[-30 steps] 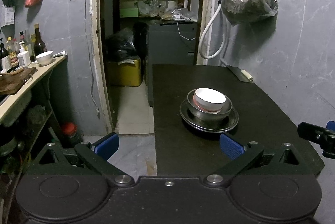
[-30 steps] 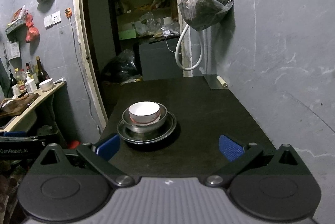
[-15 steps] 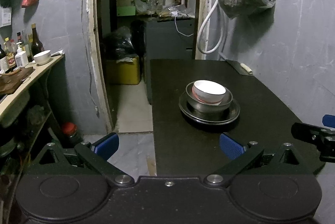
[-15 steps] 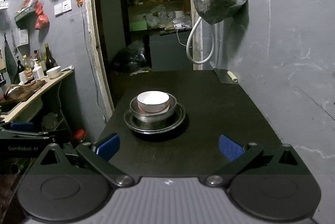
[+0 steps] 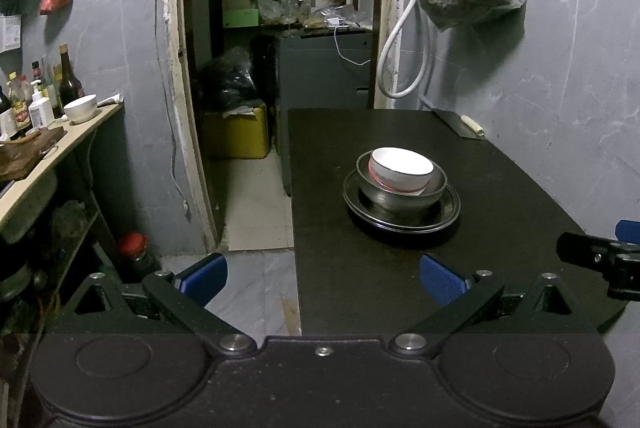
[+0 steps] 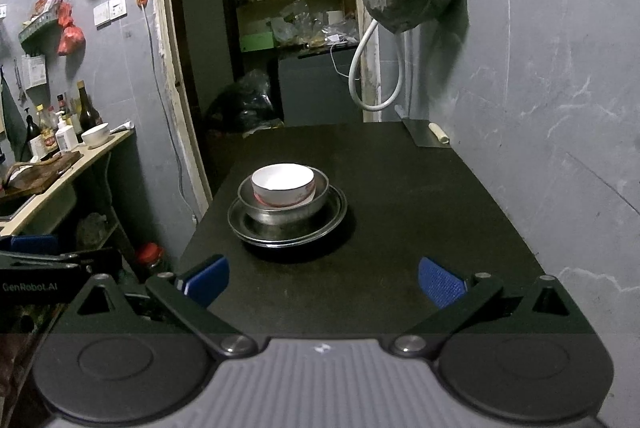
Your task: Organize plates and bowls
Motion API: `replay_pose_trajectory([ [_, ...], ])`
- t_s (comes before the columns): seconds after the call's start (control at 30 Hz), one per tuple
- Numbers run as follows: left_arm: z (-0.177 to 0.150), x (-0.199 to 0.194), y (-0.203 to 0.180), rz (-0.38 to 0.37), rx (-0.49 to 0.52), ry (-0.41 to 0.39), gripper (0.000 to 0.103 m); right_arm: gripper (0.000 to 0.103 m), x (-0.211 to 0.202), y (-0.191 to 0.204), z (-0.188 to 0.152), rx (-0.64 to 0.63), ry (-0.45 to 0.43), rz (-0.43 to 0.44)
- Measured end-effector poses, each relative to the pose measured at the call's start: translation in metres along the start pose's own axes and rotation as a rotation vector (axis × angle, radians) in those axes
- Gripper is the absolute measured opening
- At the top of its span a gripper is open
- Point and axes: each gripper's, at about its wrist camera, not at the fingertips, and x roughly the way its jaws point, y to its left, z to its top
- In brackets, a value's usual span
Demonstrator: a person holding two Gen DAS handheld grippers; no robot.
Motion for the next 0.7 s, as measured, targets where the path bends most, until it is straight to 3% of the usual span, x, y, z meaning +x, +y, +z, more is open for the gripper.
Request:
replay_pose_trajectory([
  [0.7, -0.0012, 0.0027, 0.0017, 0.01, -0.002, 0.007, 0.102, 0.103, 0.0064, -0.0025, 0.0001, 0.0, 0.018, -0.001],
])
